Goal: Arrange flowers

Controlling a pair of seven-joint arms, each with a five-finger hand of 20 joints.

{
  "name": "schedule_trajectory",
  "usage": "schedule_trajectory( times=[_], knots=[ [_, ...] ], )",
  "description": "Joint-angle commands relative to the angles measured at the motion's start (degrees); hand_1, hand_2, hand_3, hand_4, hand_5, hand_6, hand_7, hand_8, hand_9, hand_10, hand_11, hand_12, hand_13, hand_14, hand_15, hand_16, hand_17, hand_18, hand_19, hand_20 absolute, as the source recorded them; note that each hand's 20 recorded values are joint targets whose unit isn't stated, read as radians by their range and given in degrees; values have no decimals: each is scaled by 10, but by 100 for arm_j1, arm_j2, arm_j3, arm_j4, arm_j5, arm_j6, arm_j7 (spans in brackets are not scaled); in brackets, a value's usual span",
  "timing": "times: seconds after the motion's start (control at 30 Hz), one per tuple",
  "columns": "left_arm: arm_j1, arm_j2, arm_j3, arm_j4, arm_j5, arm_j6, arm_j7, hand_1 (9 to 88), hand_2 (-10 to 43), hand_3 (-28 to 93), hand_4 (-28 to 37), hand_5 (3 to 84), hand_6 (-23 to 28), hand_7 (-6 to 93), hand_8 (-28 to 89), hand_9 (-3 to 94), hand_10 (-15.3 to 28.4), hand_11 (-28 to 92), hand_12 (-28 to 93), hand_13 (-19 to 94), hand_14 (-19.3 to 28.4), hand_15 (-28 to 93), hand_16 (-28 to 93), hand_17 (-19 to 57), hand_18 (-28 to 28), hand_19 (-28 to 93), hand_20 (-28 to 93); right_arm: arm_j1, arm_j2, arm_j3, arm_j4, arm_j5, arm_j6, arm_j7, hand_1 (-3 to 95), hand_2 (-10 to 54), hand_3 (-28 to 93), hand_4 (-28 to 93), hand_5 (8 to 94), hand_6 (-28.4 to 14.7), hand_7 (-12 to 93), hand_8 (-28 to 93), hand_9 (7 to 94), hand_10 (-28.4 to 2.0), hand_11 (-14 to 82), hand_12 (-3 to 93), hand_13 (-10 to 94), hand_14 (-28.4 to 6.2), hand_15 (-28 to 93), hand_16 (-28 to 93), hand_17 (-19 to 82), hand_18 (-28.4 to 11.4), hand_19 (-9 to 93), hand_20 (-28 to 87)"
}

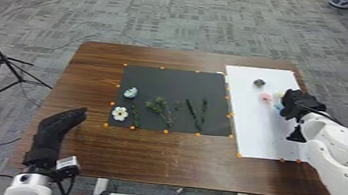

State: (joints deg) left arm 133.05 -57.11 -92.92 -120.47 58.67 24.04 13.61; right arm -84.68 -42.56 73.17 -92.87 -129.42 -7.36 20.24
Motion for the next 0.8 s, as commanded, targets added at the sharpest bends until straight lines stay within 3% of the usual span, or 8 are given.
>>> schedule_trajectory(
  times=[0.03,0.2,0.3,0.47,0.63,0.8],
  knots=[
    [40,81,-180,-58,-47,42,-9,278,-16,682,-266,543,-19,170,-106,501,140,190,96,382,152,149,-16,44,116,110,146,100,432,157,-616,247,491,-171,655,-95,529,-132,742,-27,215,216,916,-96,158,361,937,-19,544,358,674,-101,932,541],
    [65,99,-296,-40,-28,25,9,278,-15,683,-266,543,-19,170,-106,501,140,190,95,381,152,150,-15,43,116,110,146,423,498,197,-1087,681,381,-296,648,-95,541,-130,749,-24,217,211,920,-95,162,359,937,-19,547,355,675,-101,932,546],
    [42,155,-363,17,-136,179,54,277,-15,683,-267,543,-18,170,-106,501,140,190,95,381,153,150,-15,44,116,110,146,902,529,-194,-1244,986,157,-514,639,-95,551,-135,750,-23,222,210,922,-93,162,357,937,-19,548,354,675,-103,932,550],
    [21,238,-510,34,-141,299,63,275,-12,684,-268,545,-17,171,-106,501,140,190,95,382,153,151,-16,44,116,110,146,2266,435,-1691,-1008,720,-54,-1128,631,-95,562,-143,748,-20,228,208,921,-87,158,359,937,-18,548,354,674,-103,932,556],
    [-168,275,-382,86,-86,270,23,276,-10,683,-272,545,-17,171,-106,503,140,191,95,384,153,151,-16,45,116,111,146,3218,-20,-2831,-780,459,-279,-1612,625,-95,571,-154,745,-17,235,201,921,-83,154,364,937,-16,540,363,666,-103,932,565],
    [-289,284,-230,124,10,158,-32,274,-6,684,-276,546,-18,171,-107,505,141,192,94,385,153,152,-17,45,116,111,146,3456,-476,-3365,-671,118,-654,-1955,620,-95,577,-158,742,-12,245,192,920,-82,153,365,937,-14,540,368,663,-106,932,571]
  ],
)
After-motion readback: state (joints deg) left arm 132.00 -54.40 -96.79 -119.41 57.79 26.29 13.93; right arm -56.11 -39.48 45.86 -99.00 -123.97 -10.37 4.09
